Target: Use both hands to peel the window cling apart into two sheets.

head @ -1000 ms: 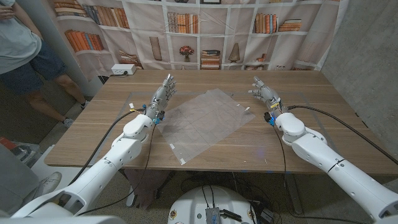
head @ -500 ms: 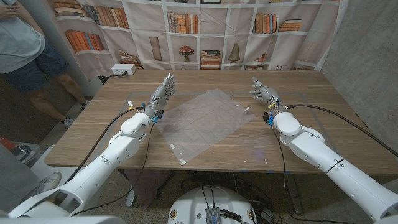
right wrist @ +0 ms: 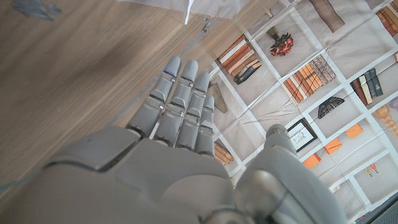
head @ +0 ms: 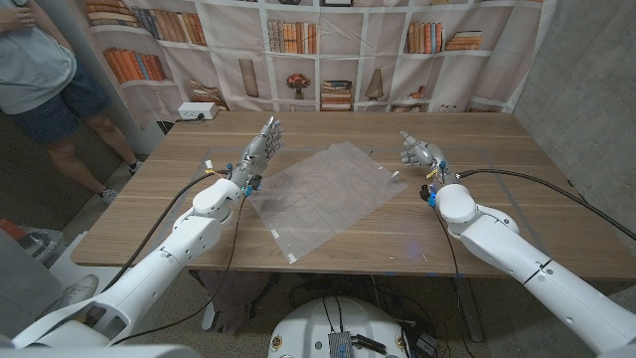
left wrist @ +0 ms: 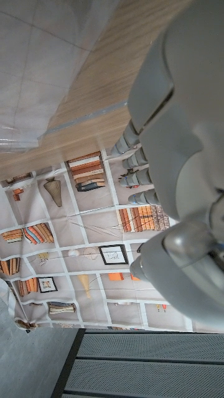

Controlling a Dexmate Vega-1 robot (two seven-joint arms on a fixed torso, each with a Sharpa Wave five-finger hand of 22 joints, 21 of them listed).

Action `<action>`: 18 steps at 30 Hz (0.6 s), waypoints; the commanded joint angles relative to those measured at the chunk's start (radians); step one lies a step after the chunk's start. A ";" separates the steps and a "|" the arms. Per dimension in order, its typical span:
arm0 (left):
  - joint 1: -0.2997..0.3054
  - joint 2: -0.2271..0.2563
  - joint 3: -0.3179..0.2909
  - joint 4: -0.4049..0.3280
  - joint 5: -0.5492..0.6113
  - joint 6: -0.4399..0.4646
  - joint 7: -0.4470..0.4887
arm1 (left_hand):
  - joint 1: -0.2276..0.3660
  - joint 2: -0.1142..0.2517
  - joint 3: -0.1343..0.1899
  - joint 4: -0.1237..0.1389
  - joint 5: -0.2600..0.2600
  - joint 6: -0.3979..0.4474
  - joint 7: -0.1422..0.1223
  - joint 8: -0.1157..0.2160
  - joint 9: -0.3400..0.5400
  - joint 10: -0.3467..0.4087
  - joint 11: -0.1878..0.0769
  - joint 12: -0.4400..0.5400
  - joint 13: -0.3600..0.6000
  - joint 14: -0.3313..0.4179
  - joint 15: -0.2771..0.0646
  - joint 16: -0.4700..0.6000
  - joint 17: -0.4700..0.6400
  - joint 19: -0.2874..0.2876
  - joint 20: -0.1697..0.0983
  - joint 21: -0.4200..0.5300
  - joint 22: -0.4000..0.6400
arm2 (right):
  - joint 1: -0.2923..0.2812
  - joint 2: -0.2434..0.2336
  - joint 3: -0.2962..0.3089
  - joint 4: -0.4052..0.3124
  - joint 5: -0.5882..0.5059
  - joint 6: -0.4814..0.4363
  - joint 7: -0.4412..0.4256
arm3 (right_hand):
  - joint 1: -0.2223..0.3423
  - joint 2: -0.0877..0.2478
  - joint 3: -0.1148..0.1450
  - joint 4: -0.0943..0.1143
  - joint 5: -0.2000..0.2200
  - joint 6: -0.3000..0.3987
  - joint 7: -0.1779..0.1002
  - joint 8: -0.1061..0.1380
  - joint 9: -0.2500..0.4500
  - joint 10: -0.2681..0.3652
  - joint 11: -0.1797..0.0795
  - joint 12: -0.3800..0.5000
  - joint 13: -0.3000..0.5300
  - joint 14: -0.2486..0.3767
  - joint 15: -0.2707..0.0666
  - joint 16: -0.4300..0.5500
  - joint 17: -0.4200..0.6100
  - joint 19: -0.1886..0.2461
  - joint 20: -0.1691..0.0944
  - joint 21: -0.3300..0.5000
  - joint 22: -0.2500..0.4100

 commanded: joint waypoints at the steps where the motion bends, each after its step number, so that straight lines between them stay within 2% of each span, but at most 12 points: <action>1: 0.002 0.003 0.000 -0.008 -0.004 0.002 -0.005 | 0.000 0.001 -0.006 -0.004 -0.003 0.008 -0.001 0.003 0.003 0.015 0.004 0.005 0.001 -0.007 -0.009 0.006 0.003 -0.006 -0.003 0.006 0.005 | -0.023 -0.018 0.005 -0.051 -0.042 -0.067 -0.030 | 0.024 -0.006 0.005 -0.013 -0.001 0.008 -0.011 -0.002 0.006 0.025 -0.010 -0.005 -0.007 0.056 -0.133 0.011 -0.004 0.063 -0.030 0.039 0.012; 3: 0.000 0.008 0.002 -0.011 -0.003 0.009 -0.008 | 0.000 0.001 -0.007 -0.004 -0.003 0.010 -0.002 0.003 0.003 0.015 0.005 0.005 0.001 -0.007 -0.009 0.006 0.003 -0.005 -0.003 0.006 0.005 | -0.023 -0.014 0.007 -0.054 -0.041 -0.077 -0.032 | 0.031 -0.004 0.008 -0.014 0.000 0.010 -0.010 -0.003 0.006 0.033 -0.009 -0.007 -0.011 0.082 -0.137 0.015 -0.007 0.085 -0.046 0.054 0.016; 7: 0.000 0.005 0.001 -0.009 -0.006 0.009 -0.007 | 0.001 0.001 -0.007 -0.004 -0.004 0.017 0.000 0.005 0.003 0.016 0.004 0.005 0.001 -0.007 -0.009 0.007 0.003 -0.006 -0.002 0.006 0.005 | -0.012 -0.013 -0.004 -0.076 -0.060 -0.142 -0.047 | 0.042 0.004 0.015 -0.014 0.001 0.026 0.010 -0.002 0.005 0.041 -0.005 -0.012 -0.019 0.155 -0.142 0.031 -0.008 0.110 -0.063 0.080 0.029; 12: -0.008 0.014 0.004 -0.008 -0.007 0.021 -0.022 | 0.001 0.001 -0.008 -0.004 -0.005 0.022 0.000 0.006 0.003 0.020 0.008 0.006 0.001 -0.007 -0.008 0.007 0.003 -0.005 -0.003 0.007 0.005 | -0.014 0.008 0.006 -0.083 -0.052 -0.168 -0.066 | 0.061 0.006 0.021 -0.019 0.001 0.052 0.037 0.003 0.004 0.068 -0.002 -0.008 -0.027 0.211 -0.146 0.041 -0.002 0.120 -0.062 0.104 0.044; 15: -0.008 0.010 0.003 -0.005 -0.008 0.018 -0.018 | 0.001 0.002 -0.008 -0.004 -0.005 0.024 -0.001 0.006 0.003 0.022 0.009 0.006 0.001 -0.007 -0.007 0.007 0.003 -0.006 -0.002 0.007 0.005 | -0.007 0.011 -0.010 -0.096 -0.077 -0.221 -0.090 | 0.070 0.003 0.023 -0.020 0.000 0.098 0.039 0.015 0.002 0.113 -0.002 0.002 -0.033 0.227 -0.146 0.043 0.006 0.119 -0.052 0.119 0.055; 18: -0.009 0.012 0.004 -0.005 -0.010 0.023 -0.022 | 0.002 0.003 -0.007 -0.004 -0.005 0.026 -0.002 0.006 0.003 0.022 0.007 0.005 0.001 -0.007 -0.007 0.007 0.003 -0.006 -0.002 0.007 0.005 | -0.005 0.014 -0.016 -0.107 -0.084 -0.255 -0.099 | 0.077 0.001 0.023 -0.020 0.000 0.128 0.034 0.022 0.000 0.144 -0.004 0.006 -0.037 0.222 -0.145 0.044 0.018 0.095 -0.041 0.121 0.063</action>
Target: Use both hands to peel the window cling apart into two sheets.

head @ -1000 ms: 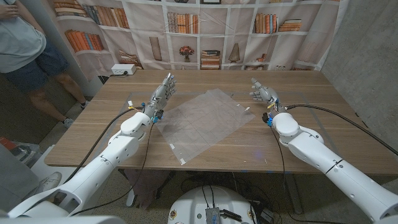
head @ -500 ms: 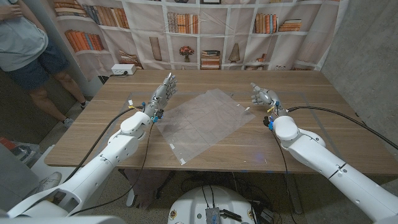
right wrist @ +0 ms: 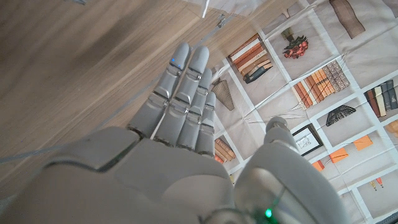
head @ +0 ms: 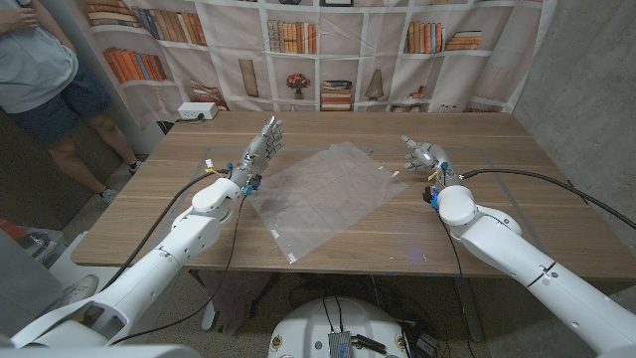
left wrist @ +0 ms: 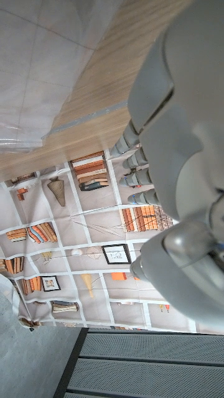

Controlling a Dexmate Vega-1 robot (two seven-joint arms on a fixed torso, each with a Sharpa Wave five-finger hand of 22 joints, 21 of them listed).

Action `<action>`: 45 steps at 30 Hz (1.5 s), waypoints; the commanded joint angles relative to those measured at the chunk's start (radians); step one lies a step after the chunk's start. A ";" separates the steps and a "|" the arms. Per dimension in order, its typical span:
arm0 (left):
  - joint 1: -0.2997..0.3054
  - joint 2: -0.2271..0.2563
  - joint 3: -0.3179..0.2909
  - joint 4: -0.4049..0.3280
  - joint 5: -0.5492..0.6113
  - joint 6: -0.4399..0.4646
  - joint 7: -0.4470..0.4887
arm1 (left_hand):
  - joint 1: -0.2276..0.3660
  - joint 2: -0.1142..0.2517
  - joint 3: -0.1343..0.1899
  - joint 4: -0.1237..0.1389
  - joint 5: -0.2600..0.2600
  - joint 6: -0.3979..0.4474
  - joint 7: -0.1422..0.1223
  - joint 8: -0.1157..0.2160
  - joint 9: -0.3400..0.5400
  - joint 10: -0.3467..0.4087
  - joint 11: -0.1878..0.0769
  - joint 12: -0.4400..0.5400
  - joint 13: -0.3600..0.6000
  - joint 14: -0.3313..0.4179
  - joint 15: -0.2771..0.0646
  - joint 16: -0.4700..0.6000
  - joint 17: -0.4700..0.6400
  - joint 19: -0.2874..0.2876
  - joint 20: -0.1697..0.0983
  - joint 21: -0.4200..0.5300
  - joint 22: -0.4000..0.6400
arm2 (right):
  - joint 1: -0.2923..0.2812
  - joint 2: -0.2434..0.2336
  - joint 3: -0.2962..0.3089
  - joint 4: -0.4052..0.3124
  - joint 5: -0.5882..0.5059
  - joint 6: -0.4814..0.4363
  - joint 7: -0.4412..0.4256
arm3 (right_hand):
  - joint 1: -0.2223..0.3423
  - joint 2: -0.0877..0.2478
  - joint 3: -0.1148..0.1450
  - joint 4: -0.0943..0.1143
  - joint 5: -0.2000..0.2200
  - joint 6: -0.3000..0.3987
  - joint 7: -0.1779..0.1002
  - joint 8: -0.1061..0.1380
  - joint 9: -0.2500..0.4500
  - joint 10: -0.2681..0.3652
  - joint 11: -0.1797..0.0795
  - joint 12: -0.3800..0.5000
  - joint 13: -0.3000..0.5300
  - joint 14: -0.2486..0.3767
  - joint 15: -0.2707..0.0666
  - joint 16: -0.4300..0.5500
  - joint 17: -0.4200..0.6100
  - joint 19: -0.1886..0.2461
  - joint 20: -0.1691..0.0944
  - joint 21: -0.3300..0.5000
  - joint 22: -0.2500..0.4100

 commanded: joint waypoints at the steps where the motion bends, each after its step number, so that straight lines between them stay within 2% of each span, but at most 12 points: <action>1: -0.009 0.003 0.003 0.008 -0.006 0.005 -0.017 | 0.002 0.004 -0.007 -0.004 -0.006 0.009 0.002 0.007 0.003 0.005 -0.002 0.005 0.001 -0.007 -0.007 0.007 0.003 -0.006 -0.002 0.007 0.005 | 0.009 0.016 -0.020 -0.040 -0.039 -0.132 -0.050 | 0.019 -0.002 0.006 -0.004 -0.001 0.040 -0.002 0.012 -0.002 0.037 -0.001 0.009 -0.003 0.007 -0.083 0.006 0.017 -0.024 0.013 0.009 0.012; 7: -0.013 0.001 0.004 0.016 0.000 0.003 -0.012 | 0.004 0.006 -0.007 -0.004 -0.006 0.010 0.002 0.005 0.003 0.007 0.000 0.005 0.001 -0.007 -0.007 0.007 0.003 -0.008 -0.001 0.006 0.005 | 0.016 0.016 -0.034 -0.051 -0.055 -0.186 -0.057 | 0.023 -0.004 0.004 -0.004 -0.001 0.064 0.005 0.017 -0.003 0.057 -0.001 0.009 -0.006 0.010 -0.084 0.015 0.030 -0.029 0.016 0.016 0.019; 10: -0.019 -0.005 0.005 0.028 -0.005 -0.001 -0.022 | 0.004 0.007 -0.007 -0.004 -0.007 0.010 0.002 0.005 0.003 0.008 -0.001 0.005 0.001 -0.007 -0.007 0.007 0.003 -0.008 -0.001 0.006 0.005 | 0.037 0.011 -0.064 -0.062 -0.091 -0.250 -0.067 | 0.032 -0.009 0.003 -0.007 -0.001 0.072 0.004 0.018 -0.003 0.072 -0.002 0.010 -0.008 0.008 -0.083 0.020 0.038 -0.032 0.016 0.020 0.023; 14: -0.022 -0.015 0.008 0.040 -0.006 -0.007 -0.023 | 0.005 0.008 -0.006 -0.004 -0.007 0.011 0.002 0.004 0.003 0.009 -0.003 0.005 0.001 -0.008 -0.007 0.006 0.003 -0.008 -0.001 0.006 0.005 | 0.050 0.016 -0.082 -0.063 -0.113 -0.286 -0.074 | 0.055 -0.011 -0.001 -0.012 -0.001 0.104 -0.001 0.022 -0.005 0.121 -0.006 0.014 -0.013 0.028 -0.078 0.060 0.080 -0.041 0.018 0.034 0.037; 23: -0.030 -0.017 0.012 0.050 -0.003 -0.004 -0.029 | 0.007 0.011 -0.006 -0.004 -0.008 0.017 0.000 0.004 0.003 0.013 -0.001 0.005 0.001 -0.008 -0.007 0.007 0.003 -0.009 -0.001 0.007 0.005 | 0.079 0.025 -0.115 -0.068 -0.145 -0.368 -0.068 | 0.094 -0.017 -0.015 -0.012 -0.003 0.163 0.009 0.024 -0.006 0.177 -0.011 0.002 -0.019 0.064 -0.081 0.158 0.182 -0.047 0.018 0.072 0.076; 26: -0.032 -0.020 0.013 0.053 -0.006 -0.003 -0.032 | 0.007 0.011 -0.006 -0.004 -0.009 0.018 -0.001 0.004 0.003 0.013 -0.002 0.005 0.001 -0.008 -0.007 0.007 0.003 -0.010 -0.001 0.007 0.005 | 0.079 0.035 -0.109 -0.067 -0.134 -0.379 -0.062 | 0.103 -0.018 -0.018 -0.011 -0.003 0.182 0.005 0.025 -0.006 0.196 -0.012 -0.001 -0.020 0.071 -0.083 0.184 0.211 -0.046 0.018 0.086 0.090; 30: -0.034 -0.020 0.013 0.054 -0.006 0.001 -0.030 | 0.007 0.011 -0.006 -0.004 -0.009 0.019 -0.001 0.003 0.003 0.014 -0.002 0.005 0.001 -0.008 -0.007 0.007 0.003 -0.010 -0.001 0.006 0.005 | 0.080 0.037 -0.104 -0.061 -0.122 -0.375 -0.052 | 0.134 -0.025 -0.025 -0.012 -0.003 0.206 -0.001 0.019 -0.004 0.216 -0.019 -0.019 -0.023 0.111 -0.082 0.265 0.293 -0.037 0.011 0.127 0.131; 36: -0.035 -0.026 0.014 0.060 -0.006 -0.004 -0.030 | 0.008 0.012 -0.007 -0.004 -0.010 0.019 0.000 0.002 0.003 0.016 0.000 0.005 0.001 -0.008 -0.006 0.007 0.003 -0.010 -0.001 0.007 0.005 | 0.093 0.029 -0.120 -0.063 -0.131 -0.401 -0.042 | 0.145 -0.028 -0.027 -0.011 -0.003 0.224 -0.003 0.019 -0.003 0.225 -0.025 -0.026 -0.023 0.106 -0.084 0.288 0.324 -0.036 0.008 0.144 0.150; 39: -0.035 -0.026 0.015 0.061 -0.006 -0.003 -0.032 | 0.008 0.012 -0.007 -0.004 -0.010 0.020 0.000 0.002 0.003 0.015 -0.001 0.004 0.001 -0.008 -0.007 0.007 0.003 -0.011 -0.001 0.007 0.005 | 0.102 0.029 -0.128 -0.063 -0.131 -0.416 -0.035 | 0.158 -0.034 -0.034 -0.007 -0.003 0.239 -0.001 0.011 0.000 0.250 -0.024 -0.039 -0.024 0.130 -0.082 0.350 0.393 0.003 -0.015 0.198 0.195; 41: -0.032 -0.026 0.015 0.058 -0.005 -0.004 -0.027 | 0.009 0.012 -0.007 -0.004 -0.010 0.020 0.000 0.002 0.003 0.016 0.000 0.004 0.001 -0.008 -0.006 0.007 0.003 -0.011 -0.001 0.007 0.005 | 0.113 0.026 -0.143 -0.064 -0.140 -0.436 -0.031 | 0.168 -0.035 -0.037 -0.003 -0.003 0.256 -0.005 0.004 0.001 0.262 -0.034 -0.054 -0.023 0.146 -0.082 0.399 0.453 0.023 -0.023 0.244 0.242; 43: -0.032 -0.028 0.015 0.062 -0.010 -0.005 -0.034 | 0.009 0.013 -0.007 -0.005 -0.011 0.020 -0.001 0.001 0.003 0.018 0.000 0.005 0.001 -0.008 -0.007 0.007 0.003 -0.011 -0.001 0.007 0.005 | 0.117 0.025 -0.148 -0.063 -0.142 -0.438 -0.026 | 0.167 -0.035 -0.043 0.005 -0.003 0.274 -0.012 -0.003 0.003 0.293 -0.032 -0.061 -0.021 0.174 -0.081 0.453 0.516 0.050 -0.046 0.300 0.297; 45: -0.031 -0.026 0.015 0.058 -0.009 -0.001 -0.031 | 0.009 0.013 -0.007 -0.005 -0.011 0.021 0.001 0.001 0.003 0.018 0.001 0.004 0.001 -0.008 -0.006 0.007 0.003 -0.011 -0.001 0.007 0.005 | 0.127 0.024 -0.156 -0.061 -0.142 -0.450 -0.016 | 0.168 -0.034 -0.044 0.006 -0.003 0.284 -0.011 -0.003 0.003 0.306 -0.040 -0.062 -0.020 0.179 -0.082 0.463 0.527 0.066 -0.054 0.321 0.315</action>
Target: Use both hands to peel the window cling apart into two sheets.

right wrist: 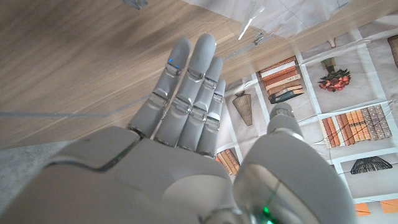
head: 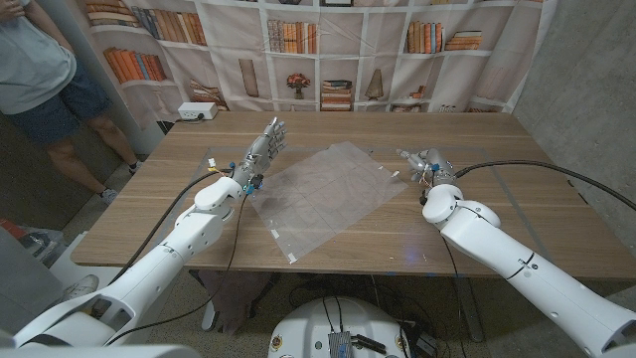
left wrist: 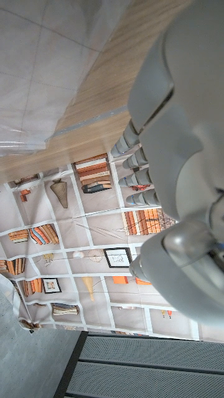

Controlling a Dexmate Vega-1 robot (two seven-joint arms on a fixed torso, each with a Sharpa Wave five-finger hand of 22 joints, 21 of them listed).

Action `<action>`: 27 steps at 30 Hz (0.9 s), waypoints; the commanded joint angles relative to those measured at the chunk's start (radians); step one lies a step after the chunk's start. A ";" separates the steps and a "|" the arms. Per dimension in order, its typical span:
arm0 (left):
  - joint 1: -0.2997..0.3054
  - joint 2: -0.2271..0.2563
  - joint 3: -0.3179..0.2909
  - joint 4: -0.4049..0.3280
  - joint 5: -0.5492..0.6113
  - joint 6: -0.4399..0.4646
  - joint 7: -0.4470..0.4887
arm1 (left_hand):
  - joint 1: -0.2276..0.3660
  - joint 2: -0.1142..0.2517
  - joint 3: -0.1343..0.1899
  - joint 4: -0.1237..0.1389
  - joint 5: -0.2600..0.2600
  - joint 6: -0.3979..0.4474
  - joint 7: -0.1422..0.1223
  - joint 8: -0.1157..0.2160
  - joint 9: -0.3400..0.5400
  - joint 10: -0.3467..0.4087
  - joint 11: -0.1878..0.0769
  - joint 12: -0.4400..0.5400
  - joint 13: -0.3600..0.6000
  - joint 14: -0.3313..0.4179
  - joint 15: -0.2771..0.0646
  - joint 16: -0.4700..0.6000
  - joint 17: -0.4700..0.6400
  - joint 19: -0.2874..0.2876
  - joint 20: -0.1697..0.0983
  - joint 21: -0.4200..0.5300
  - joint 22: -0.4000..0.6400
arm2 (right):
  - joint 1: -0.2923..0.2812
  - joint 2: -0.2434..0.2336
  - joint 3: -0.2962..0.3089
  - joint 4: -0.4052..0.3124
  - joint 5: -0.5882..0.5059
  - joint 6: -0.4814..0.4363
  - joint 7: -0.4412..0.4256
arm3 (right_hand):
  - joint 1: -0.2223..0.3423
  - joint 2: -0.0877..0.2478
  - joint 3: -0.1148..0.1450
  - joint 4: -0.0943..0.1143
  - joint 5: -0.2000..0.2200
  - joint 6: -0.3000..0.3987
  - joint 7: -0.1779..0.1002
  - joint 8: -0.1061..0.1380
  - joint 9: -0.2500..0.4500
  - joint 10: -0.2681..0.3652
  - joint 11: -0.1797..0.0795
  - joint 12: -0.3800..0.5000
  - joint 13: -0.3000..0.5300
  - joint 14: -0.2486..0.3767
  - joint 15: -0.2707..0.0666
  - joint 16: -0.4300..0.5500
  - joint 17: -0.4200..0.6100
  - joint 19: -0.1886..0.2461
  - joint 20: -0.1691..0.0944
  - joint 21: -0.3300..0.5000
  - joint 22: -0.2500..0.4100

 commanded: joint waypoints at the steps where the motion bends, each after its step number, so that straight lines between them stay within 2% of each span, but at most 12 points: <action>1: 0.001 0.001 0.003 0.001 -0.001 0.004 -0.002 | -0.002 0.002 -0.007 -0.005 -0.004 0.004 -0.004 0.001 0.003 0.008 0.001 0.004 0.002 -0.008 -0.006 0.007 0.003 -0.011 -0.001 0.007 0.005 | 0.047 -0.007 -0.048 0.003 -0.013 -0.067 0.034 | 0.014 0.000 -0.005 0.003 -0.003 0.028 -0.003 -0.003 0.005 0.034 -0.009 -0.005 0.005 0.029 -0.019 0.047 0.053 0.040 -0.021 0.059 0.055; 11: 0.008 0.001 0.000 -0.004 -0.002 0.000 0.002 | -0.001 0.003 -0.008 -0.005 -0.005 0.007 -0.002 0.001 0.003 0.010 -0.001 0.004 0.002 -0.008 -0.007 0.007 0.003 -0.011 -0.001 0.007 0.005 | 0.072 -0.009 -0.074 0.009 -0.015 -0.111 0.057 | 0.017 0.001 -0.011 0.006 -0.003 0.052 -0.005 -0.008 0.006 0.064 -0.009 -0.013 0.004 0.055 -0.019 0.066 0.059 0.054 -0.026 0.108 0.107; 27: 0.013 0.004 -0.001 -0.009 -0.002 -0.002 0.002 | 0.001 0.005 -0.009 -0.005 -0.006 0.012 -0.003 0.000 0.003 0.013 0.002 0.003 0.002 -0.007 -0.007 0.007 0.003 -0.012 -0.002 0.007 0.005 | 0.110 -0.008 -0.114 0.008 -0.013 -0.188 0.081 | 0.006 0.003 -0.020 0.016 -0.002 0.090 0.002 -0.011 0.005 0.105 -0.014 -0.020 0.001 0.082 -0.019 0.078 0.055 0.080 -0.036 0.128 0.101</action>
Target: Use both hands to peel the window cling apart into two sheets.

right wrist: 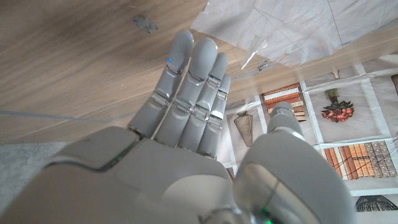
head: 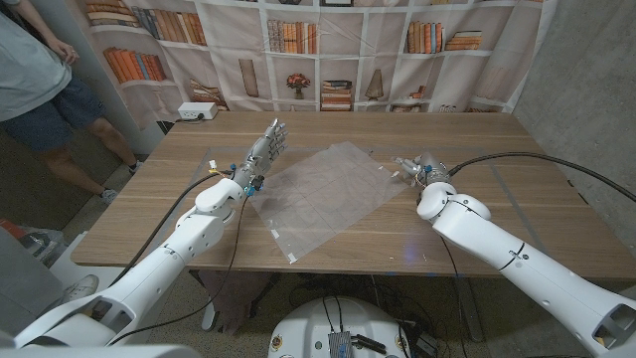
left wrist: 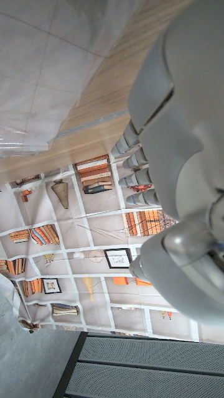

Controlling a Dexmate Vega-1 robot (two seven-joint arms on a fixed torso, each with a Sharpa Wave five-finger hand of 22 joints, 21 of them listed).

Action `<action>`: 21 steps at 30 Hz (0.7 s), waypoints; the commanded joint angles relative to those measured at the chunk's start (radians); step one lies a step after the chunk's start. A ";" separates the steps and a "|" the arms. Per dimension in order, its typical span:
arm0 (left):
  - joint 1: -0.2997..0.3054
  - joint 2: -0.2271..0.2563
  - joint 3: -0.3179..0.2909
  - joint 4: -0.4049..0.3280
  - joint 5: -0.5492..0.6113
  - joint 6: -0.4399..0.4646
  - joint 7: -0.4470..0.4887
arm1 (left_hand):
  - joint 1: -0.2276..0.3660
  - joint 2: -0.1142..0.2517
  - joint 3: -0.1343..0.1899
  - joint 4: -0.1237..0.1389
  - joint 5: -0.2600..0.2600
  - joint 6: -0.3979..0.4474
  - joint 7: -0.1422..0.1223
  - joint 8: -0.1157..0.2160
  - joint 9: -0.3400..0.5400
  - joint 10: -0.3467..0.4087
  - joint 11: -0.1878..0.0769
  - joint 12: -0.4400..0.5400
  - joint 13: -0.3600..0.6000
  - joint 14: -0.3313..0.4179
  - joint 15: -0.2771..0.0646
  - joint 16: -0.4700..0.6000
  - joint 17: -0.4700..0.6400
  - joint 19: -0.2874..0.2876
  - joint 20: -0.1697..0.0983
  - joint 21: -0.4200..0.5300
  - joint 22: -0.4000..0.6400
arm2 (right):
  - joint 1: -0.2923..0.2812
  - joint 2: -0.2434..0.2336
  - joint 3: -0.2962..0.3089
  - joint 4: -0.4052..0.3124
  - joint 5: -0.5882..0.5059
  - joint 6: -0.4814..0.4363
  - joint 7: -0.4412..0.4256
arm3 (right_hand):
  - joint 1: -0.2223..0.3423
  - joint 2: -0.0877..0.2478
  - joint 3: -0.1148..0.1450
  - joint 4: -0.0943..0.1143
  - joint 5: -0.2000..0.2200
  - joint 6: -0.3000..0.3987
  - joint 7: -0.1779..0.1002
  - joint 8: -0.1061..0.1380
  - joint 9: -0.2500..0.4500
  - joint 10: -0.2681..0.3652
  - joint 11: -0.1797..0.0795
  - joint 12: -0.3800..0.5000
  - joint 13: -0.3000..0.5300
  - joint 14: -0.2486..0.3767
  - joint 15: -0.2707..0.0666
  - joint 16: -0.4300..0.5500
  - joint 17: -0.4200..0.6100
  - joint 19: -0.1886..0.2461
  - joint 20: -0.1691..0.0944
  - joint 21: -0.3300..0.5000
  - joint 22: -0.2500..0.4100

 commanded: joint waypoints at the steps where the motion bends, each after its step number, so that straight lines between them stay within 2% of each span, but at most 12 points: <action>1: 0.003 0.004 -0.002 -0.002 0.000 -0.002 0.000 | 0.001 0.005 -0.005 0.000 -0.006 0.012 -0.004 0.000 0.003 0.009 -0.002 0.003 0.002 -0.007 -0.008 0.007 0.003 -0.008 -0.006 0.008 0.005 | 0.028 0.001 -0.030 0.000 0.002 -0.056 0.019 | -0.003 0.005 -0.007 0.002 -0.002 0.015 0.002 -0.007 0.001 0.021 0.001 -0.003 0.002 0.015 -0.001 0.005 -0.001 0.016 -0.015 0.009 0.001; 13: 0.008 0.000 -0.005 0.001 -0.006 -0.008 -0.002 | 0.002 0.006 -0.005 -0.001 -0.007 0.013 -0.002 -0.002 0.003 0.010 -0.006 0.002 0.002 -0.008 -0.007 0.007 0.003 -0.008 -0.005 0.008 0.005 | 0.078 -0.003 -0.085 0.016 -0.003 -0.089 0.056 | -0.005 0.002 -0.012 0.003 -0.001 0.042 -0.003 -0.008 0.001 0.046 -0.003 -0.007 0.001 0.032 -0.001 0.013 -0.004 0.027 -0.017 0.019 -0.004; 15: 0.007 0.001 -0.005 0.003 -0.006 -0.009 -0.005 | 0.003 0.006 -0.005 -0.001 -0.008 0.013 -0.002 -0.002 0.003 0.010 0.004 0.002 0.002 -0.007 -0.007 0.007 0.003 -0.008 -0.004 0.008 0.005 | 0.084 -0.001 -0.091 0.019 -0.003 -0.095 0.058 | -0.005 0.003 -0.013 0.003 -0.001 0.045 -0.003 -0.009 0.001 0.049 0.001 -0.008 0.001 0.035 -0.001 0.015 -0.003 0.028 -0.017 0.020 -0.004; 21: 0.009 -0.004 -0.006 0.007 -0.010 -0.013 -0.005 | 0.004 0.006 -0.006 -0.001 -0.008 0.013 -0.003 -0.003 0.003 0.010 -0.002 0.002 0.002 -0.007 -0.007 0.007 0.003 -0.008 -0.004 0.008 0.005 | 0.105 0.000 -0.111 0.024 -0.002 -0.107 0.075 | -0.005 0.005 -0.014 0.004 -0.001 0.067 -0.008 -0.006 0.001 0.058 0.001 -0.013 0.001 0.039 -0.001 0.015 -0.007 0.029 -0.019 0.023 -0.007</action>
